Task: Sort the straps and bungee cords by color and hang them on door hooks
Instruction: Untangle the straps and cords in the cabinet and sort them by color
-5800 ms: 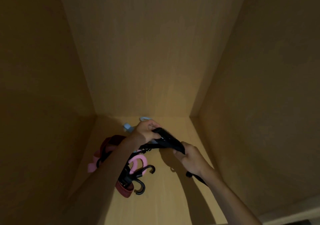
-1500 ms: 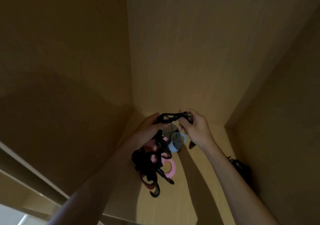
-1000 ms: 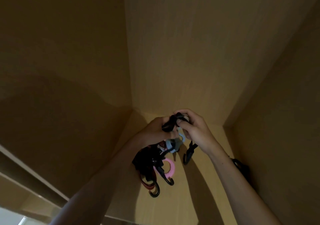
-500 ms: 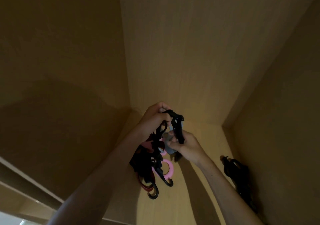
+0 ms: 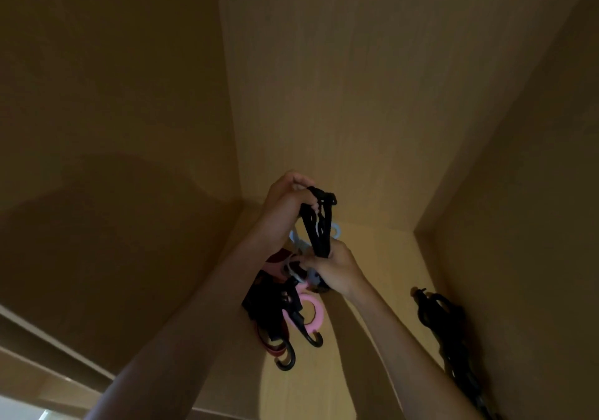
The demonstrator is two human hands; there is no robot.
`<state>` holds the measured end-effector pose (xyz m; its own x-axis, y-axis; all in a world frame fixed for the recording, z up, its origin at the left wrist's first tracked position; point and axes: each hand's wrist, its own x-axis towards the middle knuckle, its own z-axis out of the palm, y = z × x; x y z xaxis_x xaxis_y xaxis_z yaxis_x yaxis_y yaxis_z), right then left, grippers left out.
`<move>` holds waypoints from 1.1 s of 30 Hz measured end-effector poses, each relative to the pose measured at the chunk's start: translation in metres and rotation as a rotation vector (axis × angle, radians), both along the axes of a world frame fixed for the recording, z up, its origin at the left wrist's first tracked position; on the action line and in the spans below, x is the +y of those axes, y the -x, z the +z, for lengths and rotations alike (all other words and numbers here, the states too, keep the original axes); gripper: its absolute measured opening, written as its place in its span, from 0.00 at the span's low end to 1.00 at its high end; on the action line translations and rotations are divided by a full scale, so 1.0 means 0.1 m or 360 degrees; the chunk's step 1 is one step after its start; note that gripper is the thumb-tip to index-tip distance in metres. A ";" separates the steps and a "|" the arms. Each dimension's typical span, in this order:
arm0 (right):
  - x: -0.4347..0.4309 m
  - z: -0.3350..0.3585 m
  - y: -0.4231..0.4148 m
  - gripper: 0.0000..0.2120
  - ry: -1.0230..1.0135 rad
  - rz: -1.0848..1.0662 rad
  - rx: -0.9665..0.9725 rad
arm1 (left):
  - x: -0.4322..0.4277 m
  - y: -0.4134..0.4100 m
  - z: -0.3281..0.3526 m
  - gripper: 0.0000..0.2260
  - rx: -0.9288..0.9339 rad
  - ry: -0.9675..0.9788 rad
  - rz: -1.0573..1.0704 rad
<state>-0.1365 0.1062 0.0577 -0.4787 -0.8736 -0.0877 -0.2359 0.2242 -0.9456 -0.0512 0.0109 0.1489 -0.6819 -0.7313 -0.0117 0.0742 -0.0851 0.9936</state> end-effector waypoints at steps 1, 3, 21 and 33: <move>0.03 0.01 0.02 0.08 0.0006 -0.0007 -0.0053 | -0.03 0.00 -0.01 0.10 -0.0042 0.0035 0.0025; 0.07 0.00 0.07 0.06 0.0082 -0.0066 -0.0083 | -0.05 -0.01 -0.04 0.09 -0.0111 0.0059 0.0048; 0.76 0.05 0.22 0.15 -0.0330 -0.0156 0.0580 | -0.14 0.19 -0.52 0.06 -0.0499 -0.0145 -0.0191; 1.68 -0.26 0.88 0.18 -0.1380 -0.0935 0.0979 | -0.03 0.23 -0.83 0.08 -0.0783 -0.0301 -0.0488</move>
